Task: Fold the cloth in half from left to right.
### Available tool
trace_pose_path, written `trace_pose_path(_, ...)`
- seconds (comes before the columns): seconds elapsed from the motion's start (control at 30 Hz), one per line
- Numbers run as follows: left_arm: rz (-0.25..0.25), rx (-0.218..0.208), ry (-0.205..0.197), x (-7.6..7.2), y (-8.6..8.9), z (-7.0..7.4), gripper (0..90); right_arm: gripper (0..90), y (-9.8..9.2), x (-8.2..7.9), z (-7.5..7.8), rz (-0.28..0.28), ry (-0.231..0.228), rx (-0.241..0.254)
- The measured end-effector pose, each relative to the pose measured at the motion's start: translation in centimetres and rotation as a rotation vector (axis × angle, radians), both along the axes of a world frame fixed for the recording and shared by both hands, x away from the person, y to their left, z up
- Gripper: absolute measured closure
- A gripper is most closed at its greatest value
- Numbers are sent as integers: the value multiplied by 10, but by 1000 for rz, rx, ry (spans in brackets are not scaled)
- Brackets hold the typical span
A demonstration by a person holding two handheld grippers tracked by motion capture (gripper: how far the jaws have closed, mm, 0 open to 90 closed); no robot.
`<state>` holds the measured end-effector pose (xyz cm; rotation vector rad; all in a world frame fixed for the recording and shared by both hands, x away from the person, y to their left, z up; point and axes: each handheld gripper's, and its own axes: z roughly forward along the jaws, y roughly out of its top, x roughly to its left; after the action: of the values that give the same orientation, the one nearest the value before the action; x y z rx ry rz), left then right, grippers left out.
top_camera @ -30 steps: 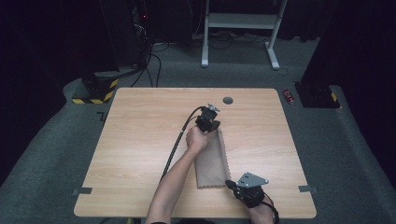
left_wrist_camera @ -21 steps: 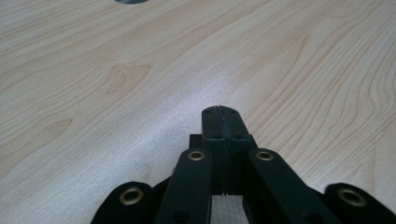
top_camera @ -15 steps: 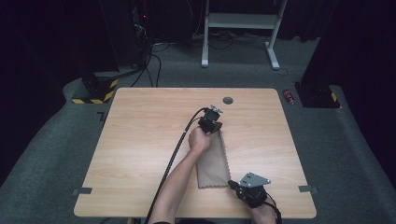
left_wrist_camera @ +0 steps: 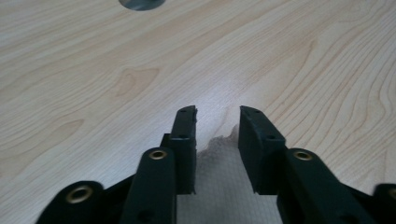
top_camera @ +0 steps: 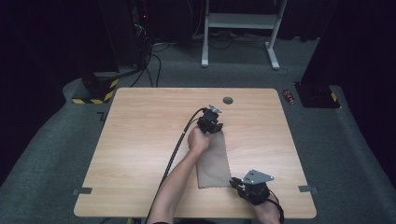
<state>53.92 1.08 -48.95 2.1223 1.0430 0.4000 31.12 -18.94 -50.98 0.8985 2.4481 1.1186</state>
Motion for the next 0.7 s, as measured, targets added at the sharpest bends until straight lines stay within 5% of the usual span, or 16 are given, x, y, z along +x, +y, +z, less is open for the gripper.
trace_pose_path(0.23,53,-3,-11,-16,32,8,572,757,-3,18,11,-21,-9,30)
trace_pose_path(0.5,148,19,31,-33,67,-11,569,743,9,34,1,-16,18,3)
trace_pose_path(0.7,185,24,55,-32,69,-22,604,735,12,35,-4,-16,33,-18)
